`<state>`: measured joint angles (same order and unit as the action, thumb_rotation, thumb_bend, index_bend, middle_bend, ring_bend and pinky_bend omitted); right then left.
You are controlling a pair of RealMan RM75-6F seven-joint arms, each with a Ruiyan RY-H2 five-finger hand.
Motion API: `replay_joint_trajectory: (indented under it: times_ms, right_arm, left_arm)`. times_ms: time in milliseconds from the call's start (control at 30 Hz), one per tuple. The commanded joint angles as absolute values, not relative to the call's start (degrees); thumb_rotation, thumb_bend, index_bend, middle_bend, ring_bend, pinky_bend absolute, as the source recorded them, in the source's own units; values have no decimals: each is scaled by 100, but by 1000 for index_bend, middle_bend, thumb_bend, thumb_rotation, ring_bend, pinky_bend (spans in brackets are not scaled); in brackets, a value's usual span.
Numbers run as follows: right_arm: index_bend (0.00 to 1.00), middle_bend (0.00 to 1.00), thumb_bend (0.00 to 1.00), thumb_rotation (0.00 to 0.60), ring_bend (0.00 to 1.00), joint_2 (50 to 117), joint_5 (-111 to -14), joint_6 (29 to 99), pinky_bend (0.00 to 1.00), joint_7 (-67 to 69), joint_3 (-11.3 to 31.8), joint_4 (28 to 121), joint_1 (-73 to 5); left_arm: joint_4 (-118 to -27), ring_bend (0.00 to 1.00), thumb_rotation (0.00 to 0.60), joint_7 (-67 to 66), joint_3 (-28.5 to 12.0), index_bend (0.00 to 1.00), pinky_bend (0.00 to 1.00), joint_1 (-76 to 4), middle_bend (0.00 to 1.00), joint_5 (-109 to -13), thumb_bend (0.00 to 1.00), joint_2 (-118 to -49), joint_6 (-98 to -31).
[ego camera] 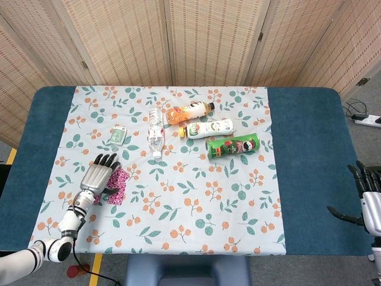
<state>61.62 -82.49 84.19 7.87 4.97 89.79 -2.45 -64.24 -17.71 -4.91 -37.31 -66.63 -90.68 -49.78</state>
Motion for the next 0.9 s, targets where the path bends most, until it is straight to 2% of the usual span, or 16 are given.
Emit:
replay_joint_trajectory:
  times_ms: [33,900]
  right_arm:
    - [0,0,157,471,0,6164,-8247,8422,0,793,497,8973,-241]
    - [0,0,158,469,0,6177,-8205,8437,0,902,508,8877,-193]
  left_arm:
    - [-6347,0,469,-1800,-553,199,0,-3772,24,-6590,132,-9113,-4927]
    - [-5931,0,483,-2329,-1153,220,0,-4239,24,-5716,133,-9400,-4651]
